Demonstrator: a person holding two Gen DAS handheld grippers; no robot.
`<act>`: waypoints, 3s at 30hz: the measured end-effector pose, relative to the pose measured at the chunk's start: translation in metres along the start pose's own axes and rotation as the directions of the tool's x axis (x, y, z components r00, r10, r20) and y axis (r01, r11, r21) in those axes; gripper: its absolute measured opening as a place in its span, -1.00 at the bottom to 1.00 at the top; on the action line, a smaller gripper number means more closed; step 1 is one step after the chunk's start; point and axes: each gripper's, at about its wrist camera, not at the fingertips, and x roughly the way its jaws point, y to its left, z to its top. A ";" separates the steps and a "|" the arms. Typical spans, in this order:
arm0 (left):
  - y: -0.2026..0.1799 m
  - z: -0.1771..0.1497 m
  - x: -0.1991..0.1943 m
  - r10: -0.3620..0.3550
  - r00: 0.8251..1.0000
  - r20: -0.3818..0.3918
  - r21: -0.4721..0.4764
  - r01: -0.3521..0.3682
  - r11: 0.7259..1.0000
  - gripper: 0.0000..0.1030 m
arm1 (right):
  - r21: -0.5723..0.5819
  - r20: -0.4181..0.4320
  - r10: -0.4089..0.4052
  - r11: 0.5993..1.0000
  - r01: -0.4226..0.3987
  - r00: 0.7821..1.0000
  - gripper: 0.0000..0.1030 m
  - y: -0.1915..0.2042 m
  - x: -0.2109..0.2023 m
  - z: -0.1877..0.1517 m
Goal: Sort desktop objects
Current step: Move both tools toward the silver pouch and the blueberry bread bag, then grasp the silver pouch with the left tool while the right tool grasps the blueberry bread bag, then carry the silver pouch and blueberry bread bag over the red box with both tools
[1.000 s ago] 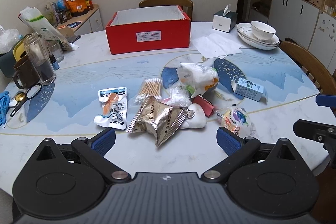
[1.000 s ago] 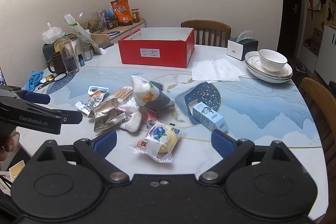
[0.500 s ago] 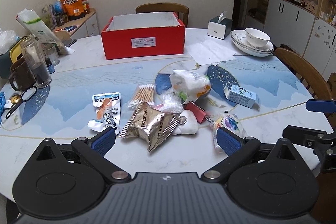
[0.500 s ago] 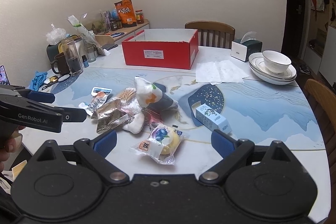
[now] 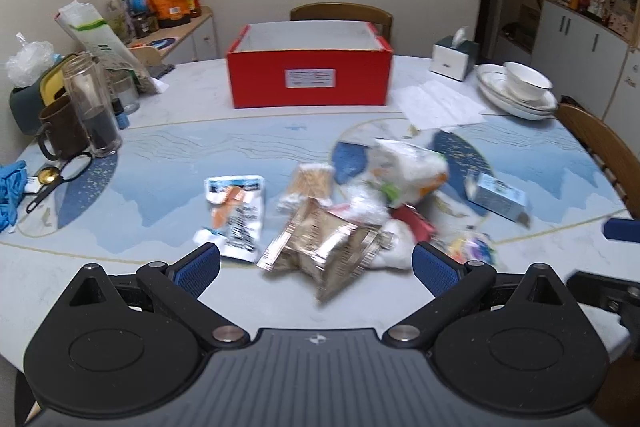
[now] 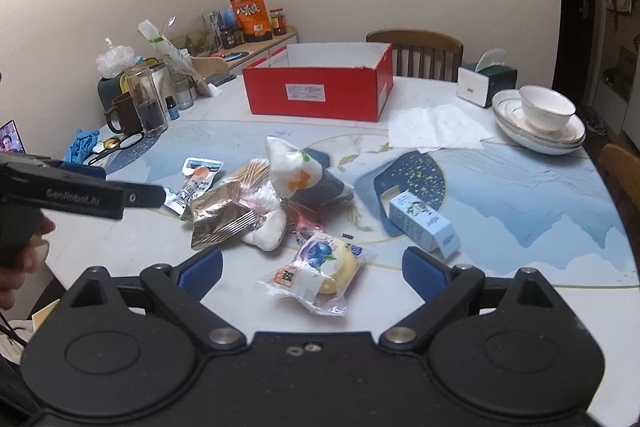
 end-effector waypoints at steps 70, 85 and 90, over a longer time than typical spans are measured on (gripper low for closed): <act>0.100 0.038 0.196 -0.066 0.978 -0.200 -0.022 0.063 0.998 0.22 | 0.183 -0.345 -0.137 0.960 0.209 0.929 0.13 -0.002 0.145 0.003; 0.113 0.037 0.182 -0.153 0.963 -0.223 -0.024 0.151 0.988 0.15 | 0.237 -0.335 -0.186 0.932 0.274 0.924 0.03 -0.003 0.125 0.018; 0.119 0.042 0.173 -0.184 0.958 -0.219 -0.035 0.181 0.983 0.14 | 0.222 -0.311 -0.188 0.939 0.263 0.932 0.02 0.005 0.120 0.034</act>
